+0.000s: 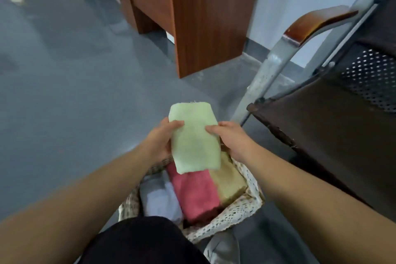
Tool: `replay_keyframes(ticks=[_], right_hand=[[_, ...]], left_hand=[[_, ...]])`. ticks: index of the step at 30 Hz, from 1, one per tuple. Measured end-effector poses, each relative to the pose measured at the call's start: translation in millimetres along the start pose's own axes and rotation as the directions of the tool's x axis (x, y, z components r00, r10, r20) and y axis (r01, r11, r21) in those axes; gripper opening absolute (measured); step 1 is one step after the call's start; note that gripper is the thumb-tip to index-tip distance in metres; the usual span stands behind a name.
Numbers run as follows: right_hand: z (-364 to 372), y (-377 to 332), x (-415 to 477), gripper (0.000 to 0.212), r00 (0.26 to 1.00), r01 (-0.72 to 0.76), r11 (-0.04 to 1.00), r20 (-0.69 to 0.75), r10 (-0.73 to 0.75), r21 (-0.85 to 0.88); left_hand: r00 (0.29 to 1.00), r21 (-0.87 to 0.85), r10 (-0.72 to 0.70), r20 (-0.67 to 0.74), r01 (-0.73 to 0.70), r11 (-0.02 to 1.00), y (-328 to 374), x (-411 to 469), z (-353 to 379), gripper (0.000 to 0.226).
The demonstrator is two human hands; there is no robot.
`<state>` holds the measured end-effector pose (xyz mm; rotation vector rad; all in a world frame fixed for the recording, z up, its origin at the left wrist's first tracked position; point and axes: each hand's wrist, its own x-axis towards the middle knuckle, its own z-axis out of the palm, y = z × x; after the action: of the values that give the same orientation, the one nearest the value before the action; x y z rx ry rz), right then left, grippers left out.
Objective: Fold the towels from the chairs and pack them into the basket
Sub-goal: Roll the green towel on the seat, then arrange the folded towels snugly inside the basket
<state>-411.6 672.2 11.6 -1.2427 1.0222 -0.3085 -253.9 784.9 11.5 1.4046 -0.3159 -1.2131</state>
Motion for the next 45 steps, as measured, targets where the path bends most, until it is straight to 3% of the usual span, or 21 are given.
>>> replay_keyframes(ticks=[3,8,13,16,19,21,23,26,29,31,33,34,36,38,43,45], right_hand=[[25.8,30.0,9.5,0.007,0.985,-0.101,0.994,0.134,0.106,-0.049],[58.9,71.3,12.6,0.025,0.955,-0.216,0.974,0.194,0.224,-0.06],[87.6,100.0,9.9,0.022,0.937,-0.22,0.93,0.2,0.285,-0.294],[105.8,112.9,15.5,0.032,0.954,-0.174,0.915,0.168,0.248,-0.363],[116.8,119.5,19.2,0.042,0.973,-0.113,0.911,0.143,0.183,-0.396],[117.5,125.6,19.3,0.056,0.981,0.024,0.846,0.175,0.082,-0.533],[115.0,131.6,17.8,0.054,0.983,0.141,0.783,0.178,-0.04,-0.606],[108.5,137.7,19.5,0.04,0.976,0.207,0.779,0.181,-0.122,-0.592],[105.0,139.3,22.5,0.051,0.947,0.302,0.688,0.291,-0.137,-0.66],[103.5,137.2,24.3,0.066,0.921,0.373,0.572,0.363,-0.138,-0.73],[95.9,130.1,26.9,0.079,0.915,0.398,0.411,0.385,-0.118,-0.82],[89.2,126.8,30.1,0.086,0.915,0.399,0.322,0.394,-0.082,-0.859],[72.9,124.2,36.2,0.097,0.917,0.385,0.18,0.397,0.034,-0.905],[61.2,128.2,39.8,0.104,0.916,0.363,0.125,0.379,0.133,-0.923],[66.8,148.9,43.2,0.112,0.92,0.343,0.005,0.337,0.202,-0.939],[68.5,145.5,40.7,0.109,0.926,0.334,0.032,0.335,0.177,-0.942]], left_hand=[[0.999,-0.007,-0.042,-0.027,0.041,0.999,-34.0,-8.0,-36.0,0.044],[0.986,-0.008,-0.13,-0.102,0.13,0.991,-85.0,-35.7,-70.5,0.032],[0.95,0.059,-0.2,-0.239,0.22,0.974,-120.5,-53.5,-94.4,0.03],[0.908,0.139,-0.181,-0.377,0.249,0.958,-133.1,-47.7,-101.9,0.047],[0.842,0.229,-0.157,-0.516,0.312,0.922,-133.6,-36.7,-101.9,0.05],[0.819,0.341,-0.133,-0.559,0.372,0.863,-130.6,-31.7,-100.7,0.055],[0.818,0.428,-0.093,-0.567,0.389,0.815,-129.6,-24.3,-102.1,0.056],[0.84,0.549,-0.048,-0.541,0.395,0.736,-126.7,-15.8,-105.9,0.065],[0.878,0.651,0.023,-0.479,0.337,0.68,-128.3,-21.6,-102.3,0.066],[0.912,0.811,0.205,-0.356,0.192,0.553,-132.1,-32.7,-96.4,0.063],[0.924,0.962,0.362,-0.125,0.023,0.272,-135.1,-36.3,-90.0,0.064],[0.941,0.985,0.336,-0.024,-0.036,0.17,-136.6,-32.3,-89.1,0.07],[0.989,0.993,0.118,0.087,-0.096,0.073,-139.4,-19.9,-88.7,0.098],[0.99,0.994,-0.095,0.102,-0.105,-0.03,-145.0,-6.2,-93.9,0.122],[0.975,0.982,-0.22,0.018,-0.058,-0.178,-153.4,2.5,-110.2,0.133],[0.967,0.975,-0.254,-0.016,-0.041,-0.218,-146.1,0.6,-106.5,0.133]])
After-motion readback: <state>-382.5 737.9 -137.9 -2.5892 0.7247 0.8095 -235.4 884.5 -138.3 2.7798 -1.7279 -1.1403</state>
